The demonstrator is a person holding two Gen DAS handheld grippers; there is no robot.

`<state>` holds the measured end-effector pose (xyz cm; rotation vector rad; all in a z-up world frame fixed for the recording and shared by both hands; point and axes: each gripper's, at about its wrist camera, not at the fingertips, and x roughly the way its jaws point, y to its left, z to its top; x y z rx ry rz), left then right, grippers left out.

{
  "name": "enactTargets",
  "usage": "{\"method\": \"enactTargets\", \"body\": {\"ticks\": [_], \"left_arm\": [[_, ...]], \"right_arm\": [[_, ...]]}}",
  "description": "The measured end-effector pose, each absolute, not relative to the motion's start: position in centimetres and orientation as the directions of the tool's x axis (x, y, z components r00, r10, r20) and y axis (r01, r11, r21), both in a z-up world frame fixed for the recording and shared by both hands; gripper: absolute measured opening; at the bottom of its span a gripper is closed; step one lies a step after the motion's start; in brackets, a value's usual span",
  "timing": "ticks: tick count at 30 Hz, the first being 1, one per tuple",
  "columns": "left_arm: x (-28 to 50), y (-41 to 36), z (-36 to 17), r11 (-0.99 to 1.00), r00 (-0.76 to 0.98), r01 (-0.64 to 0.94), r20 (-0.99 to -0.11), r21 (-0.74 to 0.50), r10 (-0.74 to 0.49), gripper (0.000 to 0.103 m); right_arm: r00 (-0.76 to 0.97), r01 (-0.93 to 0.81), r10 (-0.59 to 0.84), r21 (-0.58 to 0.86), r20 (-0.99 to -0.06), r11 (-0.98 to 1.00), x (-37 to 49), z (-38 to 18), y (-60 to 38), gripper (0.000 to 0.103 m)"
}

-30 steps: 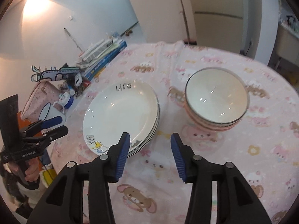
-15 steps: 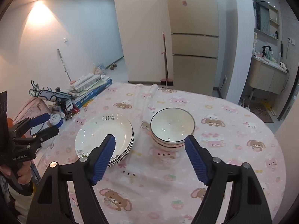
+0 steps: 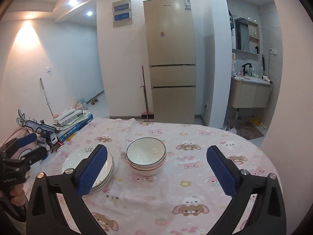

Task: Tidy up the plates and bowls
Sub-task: 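Move both grippers up and over to the pink-banded bowl stack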

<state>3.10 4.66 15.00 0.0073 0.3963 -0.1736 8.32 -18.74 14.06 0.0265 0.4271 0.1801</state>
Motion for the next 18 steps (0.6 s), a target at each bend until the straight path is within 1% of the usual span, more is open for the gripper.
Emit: {"method": "enactTargets", "body": {"ticks": [1,4,6,8,11,13,15,18], "left_arm": [[2.8,4.4,15.2,0.987,0.92,0.162,-0.359,-0.017,-0.157,0.103],[1.9,3.8,16.0,0.989,0.947,0.151,-0.286,0.003,-0.144,0.103],[1.7,3.8,16.4,0.987,0.949,0.162,-0.271,-0.019,-0.161,0.103],[1.6,3.8,16.6,0.986,0.949,0.162,-0.27,-0.036,-0.166,0.103],[1.5,3.3,16.7,0.992,0.96,0.129,-0.25,-0.013,-0.129,0.103],[1.7,3.2,16.7,0.991,0.955,0.129,-0.269,-0.021,-0.129,0.103],[2.0,3.3,16.6,0.987,0.944,0.147,-0.288,-0.058,-0.158,0.103],[2.0,2.8,16.7,0.99,0.951,0.129,-0.277,-0.048,-0.138,0.103]], "right_arm": [[0.897,-0.165,0.176,0.063,-0.405,0.984,8.1,14.1,-19.0,0.102],[0.903,-0.156,0.169,0.063,-0.396,0.986,7.7,14.2,-19.6,0.102],[0.905,-0.147,0.157,0.057,-0.395,0.988,7.5,14.1,-19.9,0.102],[0.911,-0.132,0.141,0.051,-0.388,0.99,7.2,14.1,-20.2,0.102],[0.92,-0.117,0.126,0.047,-0.371,0.992,6.7,14.3,-20.6,0.102],[0.925,-0.111,0.12,0.043,-0.361,0.993,6.4,14.5,-20.8,0.102],[0.93,-0.116,0.12,0.032,-0.348,0.993,6.1,14.7,-20.9,0.102],[0.941,-0.105,0.096,-0.01,-0.323,0.994,5.6,15.1,-20.7,0.102]]}}
